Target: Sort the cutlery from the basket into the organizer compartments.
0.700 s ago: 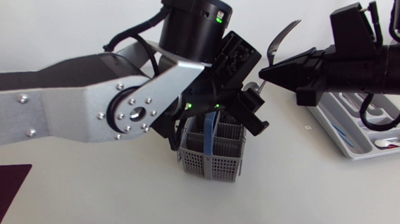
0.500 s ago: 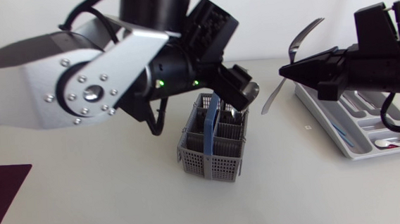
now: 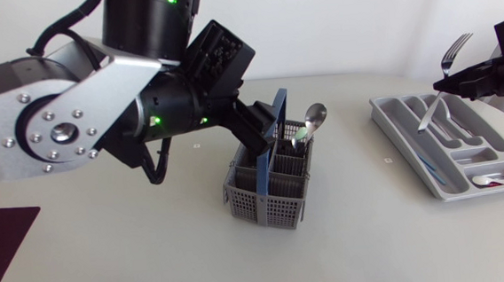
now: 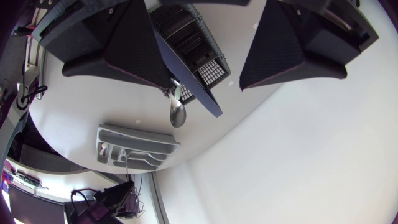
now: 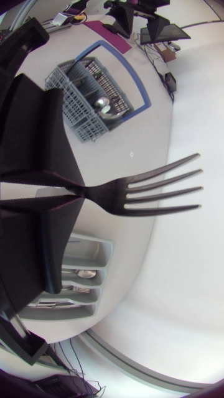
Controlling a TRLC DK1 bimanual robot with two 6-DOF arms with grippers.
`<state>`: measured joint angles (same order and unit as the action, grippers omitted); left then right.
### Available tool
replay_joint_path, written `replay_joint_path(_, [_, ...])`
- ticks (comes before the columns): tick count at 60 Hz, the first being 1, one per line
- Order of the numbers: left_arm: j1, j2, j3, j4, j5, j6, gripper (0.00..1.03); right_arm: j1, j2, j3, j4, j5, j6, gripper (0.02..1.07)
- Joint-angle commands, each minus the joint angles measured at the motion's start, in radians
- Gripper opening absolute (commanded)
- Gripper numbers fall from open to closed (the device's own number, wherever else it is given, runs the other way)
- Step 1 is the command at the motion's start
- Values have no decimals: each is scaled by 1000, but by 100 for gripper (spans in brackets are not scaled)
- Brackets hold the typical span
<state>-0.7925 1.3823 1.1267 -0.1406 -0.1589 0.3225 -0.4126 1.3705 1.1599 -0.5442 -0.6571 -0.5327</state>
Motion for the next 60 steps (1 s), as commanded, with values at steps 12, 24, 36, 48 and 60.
replay_joint_path(12, [18, -66, -88, -13, -4, 46, 79, -112, 266, 248, -79, 103, -133, 8])
replay_joint_path(24, [21, -103, -148, -19, -4, 58, 79, -181, 481, 463, -132, 171, -179, 8])
replay_joint_path(36, [30, -138, -180, -36, -4, 61, 79, -216, 665, 644, -177, 209, -204, 8])
replay_joint_path(48, [41, -163, -205, -42, -4, 62, 79, -223, 842, 814, -209, 249, -208, 8])
replay_joint_path(60, [41, -163, -214, -40, -4, 62, 79, -201, 977, 972, -283, 278, -204, 8])
